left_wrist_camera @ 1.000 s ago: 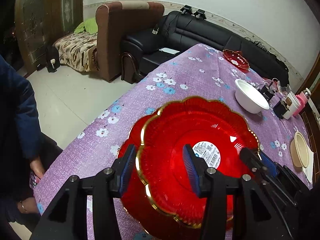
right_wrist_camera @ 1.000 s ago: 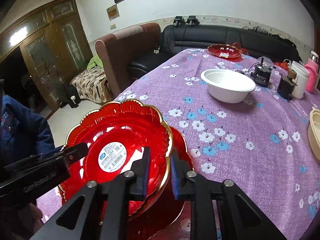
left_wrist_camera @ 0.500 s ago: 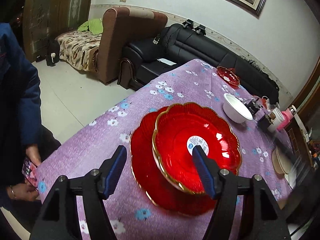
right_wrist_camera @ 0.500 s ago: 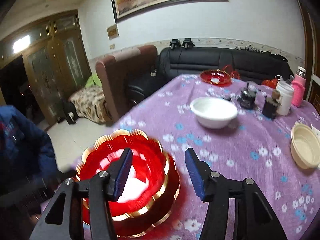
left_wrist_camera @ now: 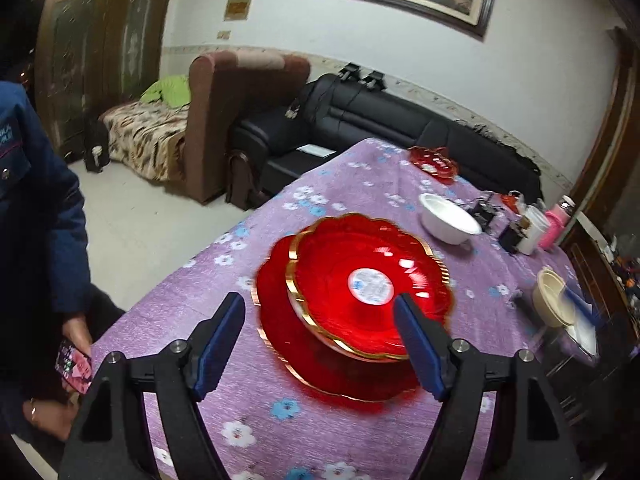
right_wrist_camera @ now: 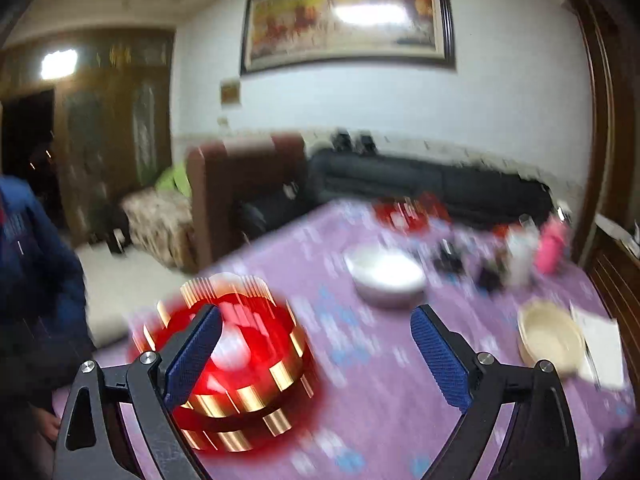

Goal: Organize plates and bowls
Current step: 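Move both tools to the small white bowl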

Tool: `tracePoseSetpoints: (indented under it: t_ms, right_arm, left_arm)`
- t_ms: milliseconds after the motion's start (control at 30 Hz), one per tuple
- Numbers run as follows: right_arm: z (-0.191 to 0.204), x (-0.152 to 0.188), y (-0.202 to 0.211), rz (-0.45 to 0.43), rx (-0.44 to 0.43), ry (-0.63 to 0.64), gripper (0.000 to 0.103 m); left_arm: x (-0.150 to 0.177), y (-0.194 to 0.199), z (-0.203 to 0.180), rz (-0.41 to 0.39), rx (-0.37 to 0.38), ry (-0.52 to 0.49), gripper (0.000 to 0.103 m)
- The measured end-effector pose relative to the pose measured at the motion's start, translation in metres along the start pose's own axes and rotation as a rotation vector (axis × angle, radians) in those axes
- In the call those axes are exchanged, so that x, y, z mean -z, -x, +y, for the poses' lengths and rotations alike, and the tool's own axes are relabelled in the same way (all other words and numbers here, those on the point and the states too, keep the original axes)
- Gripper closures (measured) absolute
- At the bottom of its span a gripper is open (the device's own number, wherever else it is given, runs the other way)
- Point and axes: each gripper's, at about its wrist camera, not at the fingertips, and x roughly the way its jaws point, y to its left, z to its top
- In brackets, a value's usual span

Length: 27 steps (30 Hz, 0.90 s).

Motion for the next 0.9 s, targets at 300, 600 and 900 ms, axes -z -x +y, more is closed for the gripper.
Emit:
tracePoseSetpoints:
  t_ms: [300, 600, 900]
  right_arm:
    - [-0.087, 0.039, 0.004, 0.111, 0.07, -0.151, 0.006]
    - [-0.132, 0.041, 0.007, 0.132, 0.063, -0.255, 0.009]
    - [-0.16, 0.051, -0.003, 0.16, 0.075, -0.328, 0.015]
  left_arm:
    - [0.009, 0.01, -0.057, -0.008, 0.065, -0.103, 0.022]
    - [0.004, 0.015, -0.079, -0.007, 0.066, -0.143, 0.022]
    - [0.017, -0.009, -0.116, 0.064, 0.088, -0.215, 0.022]
